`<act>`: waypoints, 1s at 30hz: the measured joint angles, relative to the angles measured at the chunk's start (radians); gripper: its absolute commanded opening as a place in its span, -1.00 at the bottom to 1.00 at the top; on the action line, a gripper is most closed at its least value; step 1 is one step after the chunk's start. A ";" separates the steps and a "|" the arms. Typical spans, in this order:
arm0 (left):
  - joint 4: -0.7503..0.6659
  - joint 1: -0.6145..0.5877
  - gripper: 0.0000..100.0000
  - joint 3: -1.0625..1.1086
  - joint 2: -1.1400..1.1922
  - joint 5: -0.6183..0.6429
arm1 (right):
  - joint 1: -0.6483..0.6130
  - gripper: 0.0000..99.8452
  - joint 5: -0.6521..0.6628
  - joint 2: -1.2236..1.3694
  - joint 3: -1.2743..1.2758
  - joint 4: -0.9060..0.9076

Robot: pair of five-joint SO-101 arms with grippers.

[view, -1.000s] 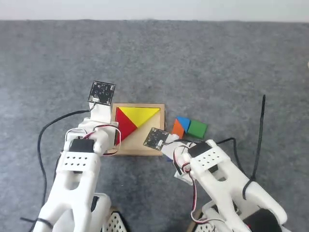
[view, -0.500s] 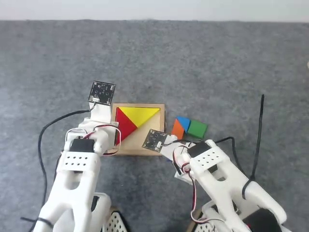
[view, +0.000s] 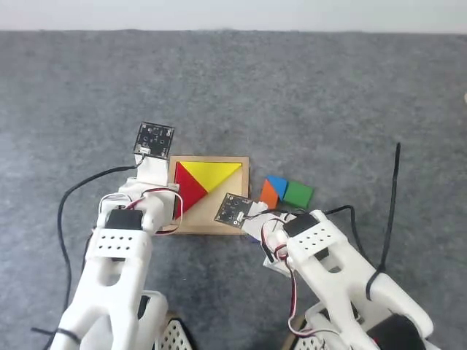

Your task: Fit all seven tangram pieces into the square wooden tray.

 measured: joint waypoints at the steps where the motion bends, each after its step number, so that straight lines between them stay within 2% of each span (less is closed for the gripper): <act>1: 0.000 0.000 -0.97 0.000 0.000 0.000 | 0.000 -0.78 0.000 0.000 0.000 0.000; 5: 0.000 0.000 -0.97 0.000 0.000 0.000 | 0.000 -0.78 -0.005 -0.052 0.002 0.064; 13: 0.000 0.000 -0.97 0.000 0.000 0.000 | -0.002 -0.78 -0.077 -0.318 0.002 0.239; 20: 0.008 0.000 -0.97 0.000 0.000 0.000 | -0.002 -0.77 -0.094 -0.377 -0.043 0.258; 23: 0.018 0.000 -0.97 0.000 0.000 0.000 | -0.005 -0.77 -0.091 -0.301 -0.129 0.229; 26: 0.021 -0.005 -0.97 0.000 0.000 0.002 | -0.063 -0.77 -0.087 -0.157 -0.209 0.166; 30: 0.021 -0.104 -0.97 -0.005 0.000 0.021 | -0.147 -0.77 -0.052 0.077 -0.339 0.095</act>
